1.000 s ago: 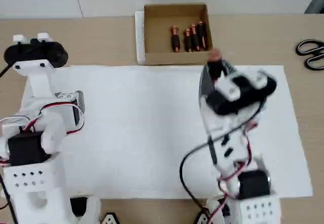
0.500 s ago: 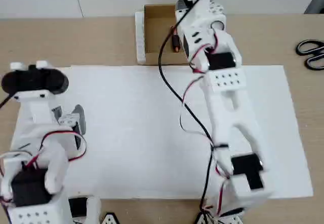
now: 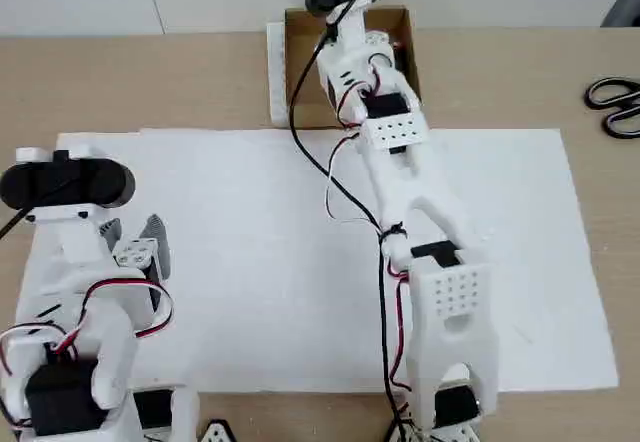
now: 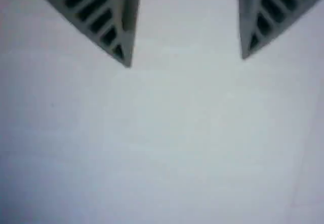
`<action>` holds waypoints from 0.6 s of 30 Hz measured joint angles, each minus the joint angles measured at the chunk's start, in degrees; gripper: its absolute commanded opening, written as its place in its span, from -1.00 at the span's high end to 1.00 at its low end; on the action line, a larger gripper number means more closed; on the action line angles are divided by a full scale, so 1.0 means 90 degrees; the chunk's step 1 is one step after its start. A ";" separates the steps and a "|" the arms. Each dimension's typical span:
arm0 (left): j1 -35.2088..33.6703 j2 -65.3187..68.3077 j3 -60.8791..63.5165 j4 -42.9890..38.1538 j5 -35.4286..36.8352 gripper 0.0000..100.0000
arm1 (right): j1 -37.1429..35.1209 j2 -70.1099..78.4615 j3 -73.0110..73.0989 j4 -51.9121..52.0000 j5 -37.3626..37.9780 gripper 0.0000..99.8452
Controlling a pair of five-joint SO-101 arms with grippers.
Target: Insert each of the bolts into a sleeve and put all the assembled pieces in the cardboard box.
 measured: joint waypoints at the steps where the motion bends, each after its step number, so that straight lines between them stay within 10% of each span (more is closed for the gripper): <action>1: 0.0000 0.0000 0.0000 0.0000 0.0000 0.73 | -0.0010 0.0176 -0.0137 0.0000 0.0000 0.99; 18: 0.0000 -0.0059 0.0039 0.0000 0.0000 0.73 | -0.0078 0.2227 -0.1807 0.0000 0.0020 0.94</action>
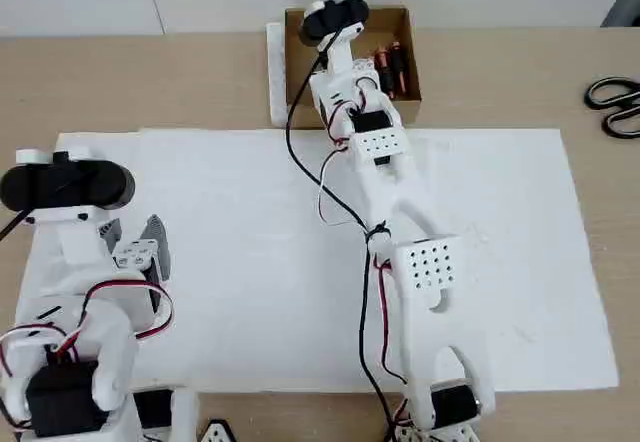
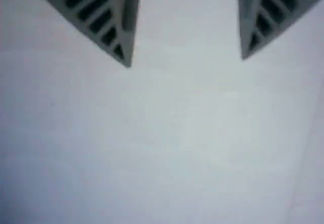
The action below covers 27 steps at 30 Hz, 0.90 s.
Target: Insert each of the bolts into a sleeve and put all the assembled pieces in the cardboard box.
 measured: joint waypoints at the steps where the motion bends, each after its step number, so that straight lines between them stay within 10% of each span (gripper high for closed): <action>1: 0.0000 0.0000 0.0000 0.0000 0.0000 0.73 | -0.0029 0.0039 0.0000 0.0000 0.0010 0.89; 8: 0.0000 0.0010 0.0234 0.0000 0.0000 0.73 | -0.0029 0.0117 -0.0088 0.0068 0.0020 0.46; 18: 0.0000 0.0000 0.0234 -0.0010 0.0000 0.73 | -0.0029 0.0117 -0.1270 0.0449 0.0020 0.47; 27: 0.0000 0.0000 0.0234 -0.0010 0.0000 0.73 | -0.0020 0.0029 -0.4611 0.2999 0.0020 0.47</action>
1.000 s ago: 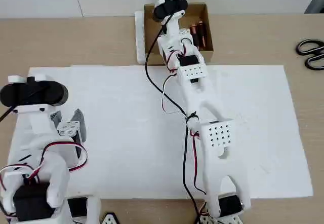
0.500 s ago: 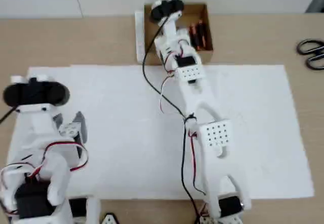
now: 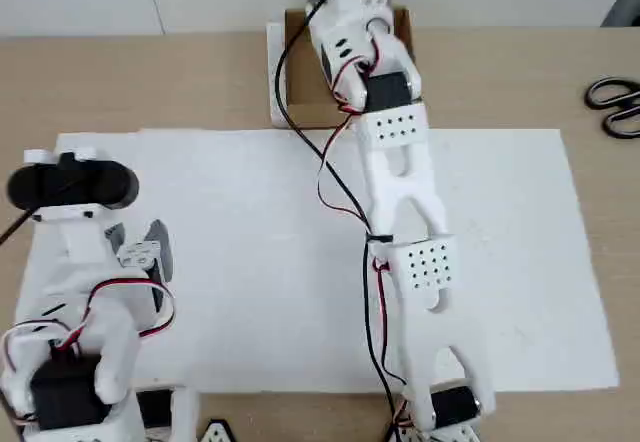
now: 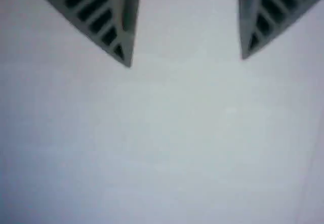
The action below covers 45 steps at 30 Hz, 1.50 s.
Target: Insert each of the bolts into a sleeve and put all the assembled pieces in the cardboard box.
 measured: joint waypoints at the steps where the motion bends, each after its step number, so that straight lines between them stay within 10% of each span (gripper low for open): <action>1: 0.0000 0.0000 0.0000 0.0000 0.0000 0.73 | 0.0020 -0.0137 -0.0098 0.0313 0.0000 0.47; 15: 0.0000 0.0010 0.0850 -0.0987 0.0000 0.73 | 0.1211 -0.3849 -0.0332 0.5040 0.0000 0.47; 34: 0.1114 0.0020 0.2295 -0.2872 0.0000 0.74 | 0.3067 -0.6164 -0.0088 0.5411 0.0000 0.47; 45: 0.1114 0.0020 0.3214 -0.3780 0.0000 0.74 | 0.3087 -1.0628 0.5402 0.5411 0.0000 0.47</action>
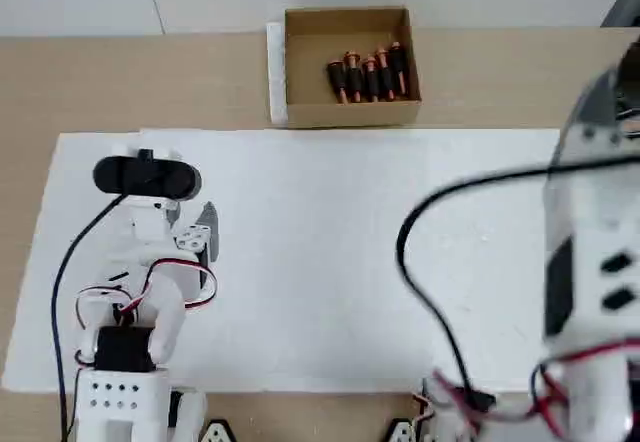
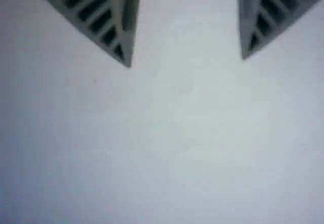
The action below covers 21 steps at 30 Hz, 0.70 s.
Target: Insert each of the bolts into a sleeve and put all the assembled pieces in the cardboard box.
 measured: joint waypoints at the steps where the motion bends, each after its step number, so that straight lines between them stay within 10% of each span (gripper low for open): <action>1: 0.0000 0.0000 0.0068 -0.0088 0.0000 0.74 | 0.0000 -0.0391 0.0625 0.0000 0.0000 0.47; 21: 0.0000 0.0000 0.1485 -0.1944 0.0010 0.74 | 0.0000 -0.6632 1.0950 -0.4230 0.0000 0.47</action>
